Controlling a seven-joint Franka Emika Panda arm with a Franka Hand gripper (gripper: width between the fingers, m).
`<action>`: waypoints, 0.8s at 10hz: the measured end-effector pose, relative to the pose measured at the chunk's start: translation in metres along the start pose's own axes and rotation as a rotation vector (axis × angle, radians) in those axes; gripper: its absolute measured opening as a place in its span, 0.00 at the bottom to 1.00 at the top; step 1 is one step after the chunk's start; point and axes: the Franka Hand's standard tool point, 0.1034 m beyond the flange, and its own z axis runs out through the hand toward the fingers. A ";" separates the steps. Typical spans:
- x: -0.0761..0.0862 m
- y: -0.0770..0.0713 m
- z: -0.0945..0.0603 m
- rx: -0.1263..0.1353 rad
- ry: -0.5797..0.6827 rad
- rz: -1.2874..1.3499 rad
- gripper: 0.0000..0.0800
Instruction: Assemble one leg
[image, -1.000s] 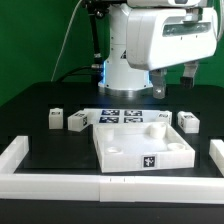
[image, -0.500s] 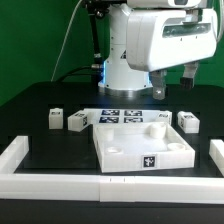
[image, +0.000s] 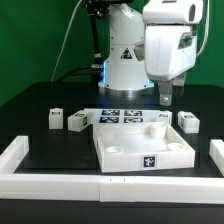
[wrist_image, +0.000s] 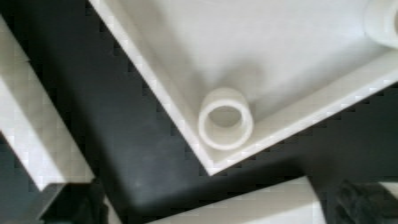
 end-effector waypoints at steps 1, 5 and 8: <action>-0.005 -0.003 0.004 0.014 -0.014 -0.079 0.81; -0.009 -0.004 0.011 0.026 -0.024 -0.144 0.81; -0.014 -0.012 0.017 0.008 -0.010 -0.221 0.81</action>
Offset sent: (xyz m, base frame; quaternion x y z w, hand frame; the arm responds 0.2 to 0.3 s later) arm 0.0000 0.0000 0.0000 0.0000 0.0000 0.0000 1.0000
